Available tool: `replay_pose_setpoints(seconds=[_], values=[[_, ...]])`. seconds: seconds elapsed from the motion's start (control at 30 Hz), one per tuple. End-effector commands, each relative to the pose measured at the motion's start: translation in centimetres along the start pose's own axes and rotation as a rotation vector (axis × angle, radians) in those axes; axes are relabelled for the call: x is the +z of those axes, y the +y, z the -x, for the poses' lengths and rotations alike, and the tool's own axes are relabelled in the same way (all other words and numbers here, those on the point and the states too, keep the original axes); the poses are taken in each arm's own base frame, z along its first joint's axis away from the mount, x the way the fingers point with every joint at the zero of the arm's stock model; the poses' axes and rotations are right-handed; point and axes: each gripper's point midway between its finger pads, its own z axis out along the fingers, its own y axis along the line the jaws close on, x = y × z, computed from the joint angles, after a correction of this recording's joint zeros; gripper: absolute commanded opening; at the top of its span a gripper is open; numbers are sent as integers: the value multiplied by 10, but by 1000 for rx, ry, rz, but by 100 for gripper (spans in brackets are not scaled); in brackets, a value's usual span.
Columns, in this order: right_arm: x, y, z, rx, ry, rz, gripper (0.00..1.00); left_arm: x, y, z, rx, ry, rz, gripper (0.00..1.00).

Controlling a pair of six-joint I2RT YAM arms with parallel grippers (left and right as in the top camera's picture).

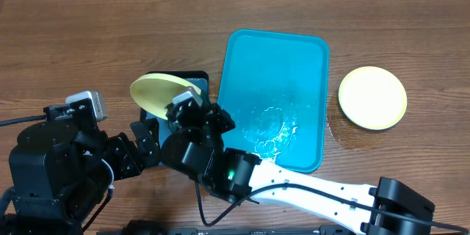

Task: Clean dirty plates on tray and stack at the side
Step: 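Lift the plate with the right gripper and tilt it over the black tray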

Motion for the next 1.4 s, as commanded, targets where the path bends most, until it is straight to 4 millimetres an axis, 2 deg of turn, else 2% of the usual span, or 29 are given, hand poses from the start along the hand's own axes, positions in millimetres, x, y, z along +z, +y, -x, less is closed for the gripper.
replay_pose_setpoints(seconds=[0.0, 0.3, 1.37], values=[[-11, -18, 20, 5, -45, -71, 4, -1, -1, 1, 14, -2, -7, 100], [-15, -29, 43, -26, -106, -141, 4, -1, -1, 1, 14, -2, -7, 100], [-17, -33, 43, -27, -105, -162, 4, -1, -1, 1, 14, -2, -7, 100]])
